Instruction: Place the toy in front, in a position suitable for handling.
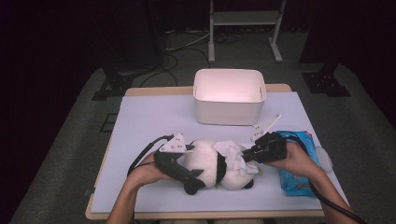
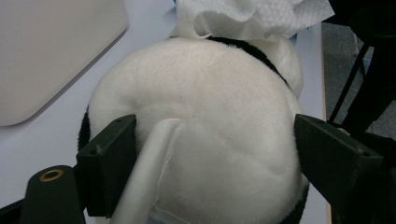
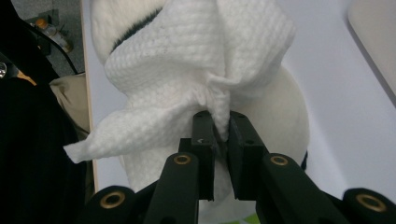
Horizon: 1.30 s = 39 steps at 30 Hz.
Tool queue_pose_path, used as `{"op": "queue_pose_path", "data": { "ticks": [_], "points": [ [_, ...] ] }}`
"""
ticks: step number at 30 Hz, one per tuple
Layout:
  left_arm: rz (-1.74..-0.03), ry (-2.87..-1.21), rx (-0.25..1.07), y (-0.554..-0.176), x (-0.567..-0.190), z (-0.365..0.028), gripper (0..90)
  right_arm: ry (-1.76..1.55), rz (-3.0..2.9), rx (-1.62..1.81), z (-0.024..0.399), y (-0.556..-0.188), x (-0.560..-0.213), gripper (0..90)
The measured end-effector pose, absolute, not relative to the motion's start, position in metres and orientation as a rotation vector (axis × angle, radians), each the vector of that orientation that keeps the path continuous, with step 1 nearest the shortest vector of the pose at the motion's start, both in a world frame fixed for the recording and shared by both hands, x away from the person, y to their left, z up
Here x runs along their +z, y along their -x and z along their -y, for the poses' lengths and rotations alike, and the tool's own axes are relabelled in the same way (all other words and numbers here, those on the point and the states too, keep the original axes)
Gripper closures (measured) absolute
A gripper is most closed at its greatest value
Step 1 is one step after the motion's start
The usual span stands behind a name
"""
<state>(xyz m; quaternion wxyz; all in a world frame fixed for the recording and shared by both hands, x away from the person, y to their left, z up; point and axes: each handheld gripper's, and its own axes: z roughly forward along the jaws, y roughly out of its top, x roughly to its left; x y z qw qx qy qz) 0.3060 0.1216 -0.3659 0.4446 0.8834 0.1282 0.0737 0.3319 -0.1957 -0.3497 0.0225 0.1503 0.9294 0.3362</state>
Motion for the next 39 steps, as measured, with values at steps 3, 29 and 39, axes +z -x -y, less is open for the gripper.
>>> {"op": "queue_pose_path", "data": {
  "ticks": [3,29,39],
  "points": [
    [-0.307,-2.192,0.187,-0.305,-0.364,-0.121,18.2,-0.444,-2.876,1.049,0.187,-0.331,-0.346,81.1],
    [-0.329,-2.198,0.187,-0.306,-0.367,-0.122,15.8,-0.3,-2.802,1.178,0.155,-0.328,-0.332,57.7],
    [-0.329,-2.205,0.191,-0.306,-0.37,-0.123,15.7,-0.243,-2.814,1.161,0.125,-0.33,-0.336,79.8]
  ]
}}
